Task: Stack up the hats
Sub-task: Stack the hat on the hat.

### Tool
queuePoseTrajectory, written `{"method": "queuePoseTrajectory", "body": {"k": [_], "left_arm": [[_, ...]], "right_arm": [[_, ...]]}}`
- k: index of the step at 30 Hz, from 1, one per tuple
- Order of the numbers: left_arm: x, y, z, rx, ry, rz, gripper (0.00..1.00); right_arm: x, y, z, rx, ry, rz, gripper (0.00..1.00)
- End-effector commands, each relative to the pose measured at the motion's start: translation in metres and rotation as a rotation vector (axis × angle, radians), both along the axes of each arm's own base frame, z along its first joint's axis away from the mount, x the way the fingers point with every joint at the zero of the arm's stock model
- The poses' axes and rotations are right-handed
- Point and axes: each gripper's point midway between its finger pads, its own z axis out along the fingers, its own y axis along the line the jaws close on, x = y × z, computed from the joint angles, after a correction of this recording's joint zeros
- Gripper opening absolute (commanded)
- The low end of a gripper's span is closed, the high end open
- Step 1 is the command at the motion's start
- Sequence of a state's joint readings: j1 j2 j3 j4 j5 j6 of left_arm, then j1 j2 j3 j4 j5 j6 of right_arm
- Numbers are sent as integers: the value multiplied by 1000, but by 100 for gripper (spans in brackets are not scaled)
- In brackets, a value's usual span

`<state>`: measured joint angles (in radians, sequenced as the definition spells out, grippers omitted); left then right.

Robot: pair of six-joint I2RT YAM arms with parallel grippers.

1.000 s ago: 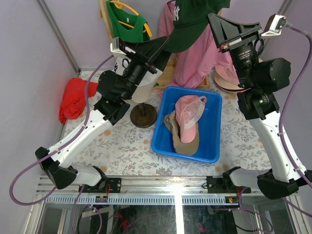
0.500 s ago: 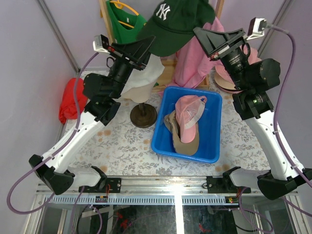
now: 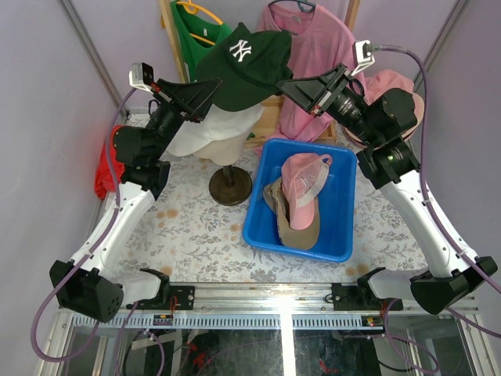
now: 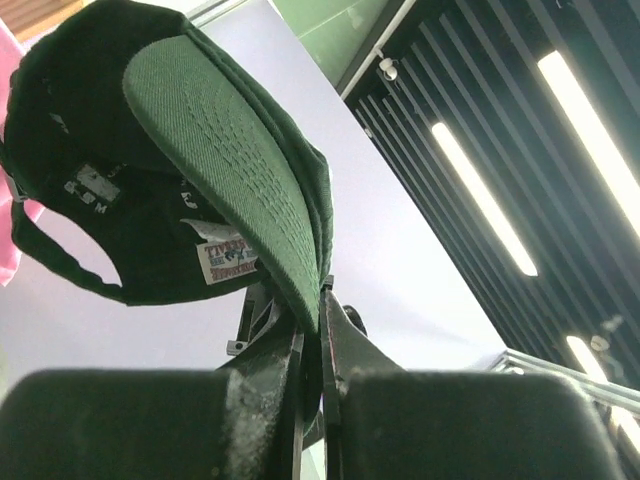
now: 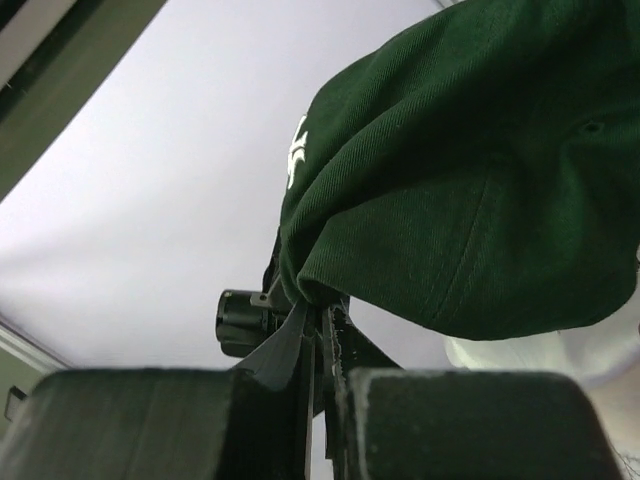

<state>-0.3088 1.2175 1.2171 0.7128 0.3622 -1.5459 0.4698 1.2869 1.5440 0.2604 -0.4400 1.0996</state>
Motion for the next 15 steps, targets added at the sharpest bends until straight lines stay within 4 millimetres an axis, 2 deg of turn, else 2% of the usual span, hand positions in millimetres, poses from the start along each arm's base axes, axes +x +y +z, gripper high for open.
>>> {"method": "queuePoseTrajectory", "body": {"k": [1, 4, 9, 12, 15], "left_arm": [[-45, 51, 57, -180, -257, 28, 0], [-46, 47, 60, -179, -294, -29, 0], [-51, 47, 64, -200, -343, -109, 0], [-47, 49, 59, -197, -332, -112, 0], [-41, 52, 51, -197, -311, -121, 0]], "right_arm": [[-16, -7, 5, -54, -85, 14, 0], [-16, -7, -1, -86, -85, 10, 10], [-17, -6, -14, -130, -80, 7, 35], [-16, -8, -22, -155, -78, -6, 49], [-14, -7, -30, -173, -68, -10, 56]]}}
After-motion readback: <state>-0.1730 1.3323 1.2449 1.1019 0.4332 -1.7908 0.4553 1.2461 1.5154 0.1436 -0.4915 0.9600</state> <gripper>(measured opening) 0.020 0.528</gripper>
